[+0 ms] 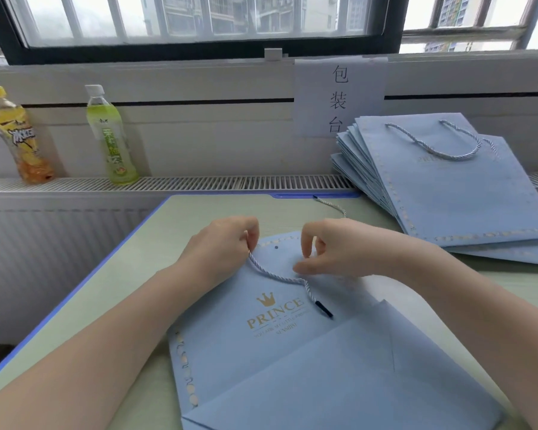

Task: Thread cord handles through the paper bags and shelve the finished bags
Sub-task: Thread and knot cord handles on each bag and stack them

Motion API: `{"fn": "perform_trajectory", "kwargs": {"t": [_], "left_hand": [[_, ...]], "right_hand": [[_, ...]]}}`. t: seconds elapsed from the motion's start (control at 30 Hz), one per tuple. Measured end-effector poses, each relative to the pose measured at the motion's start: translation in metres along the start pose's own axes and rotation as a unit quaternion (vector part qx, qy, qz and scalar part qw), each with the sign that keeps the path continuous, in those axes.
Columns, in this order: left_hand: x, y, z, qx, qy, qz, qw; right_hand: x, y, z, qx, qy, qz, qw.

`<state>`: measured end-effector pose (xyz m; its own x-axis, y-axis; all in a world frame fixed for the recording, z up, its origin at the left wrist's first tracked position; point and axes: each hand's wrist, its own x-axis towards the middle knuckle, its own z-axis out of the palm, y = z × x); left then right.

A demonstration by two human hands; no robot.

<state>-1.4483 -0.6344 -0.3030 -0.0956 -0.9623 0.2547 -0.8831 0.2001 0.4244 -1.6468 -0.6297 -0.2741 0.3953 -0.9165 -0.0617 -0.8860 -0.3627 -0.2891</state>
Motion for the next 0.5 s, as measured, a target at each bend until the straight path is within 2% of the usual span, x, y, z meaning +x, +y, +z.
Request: {"fn": "perform_trajectory", "kwargs": {"t": [0.07, 0.17, 0.23, 0.3, 0.4, 0.5], "left_hand": [[-0.001, -0.001, 0.000, -0.003, -0.002, -0.004, 1.000], [0.000, -0.001, 0.002, -0.003, -0.003, -0.005, 1.000], [0.001, 0.001, 0.002, 0.007, -0.002, -0.012, 1.000], [0.001, 0.003, 0.003, 0.016, 0.000, -0.020, 1.000], [-0.001, 0.003, 0.004, 0.036, 0.008, -0.026, 0.999], [-0.002, 0.003, 0.004, 0.037, 0.015, -0.025, 0.999]], "right_hand": [[-0.001, 0.001, 0.001, 0.002, -0.009, -0.018, 1.000], [0.003, 0.002, 0.001, -0.002, 0.039, -0.041, 0.998], [0.002, -0.002, 0.002, 0.042, 0.051, -0.058, 0.996], [-0.004, -0.011, 0.002, 0.094, -0.011, -0.069, 0.993], [-0.013, -0.022, 0.005, 0.059, -0.111, -0.077, 0.989], [-0.014, -0.025, 0.005, 0.015, -0.092, -0.079, 0.993]]}}
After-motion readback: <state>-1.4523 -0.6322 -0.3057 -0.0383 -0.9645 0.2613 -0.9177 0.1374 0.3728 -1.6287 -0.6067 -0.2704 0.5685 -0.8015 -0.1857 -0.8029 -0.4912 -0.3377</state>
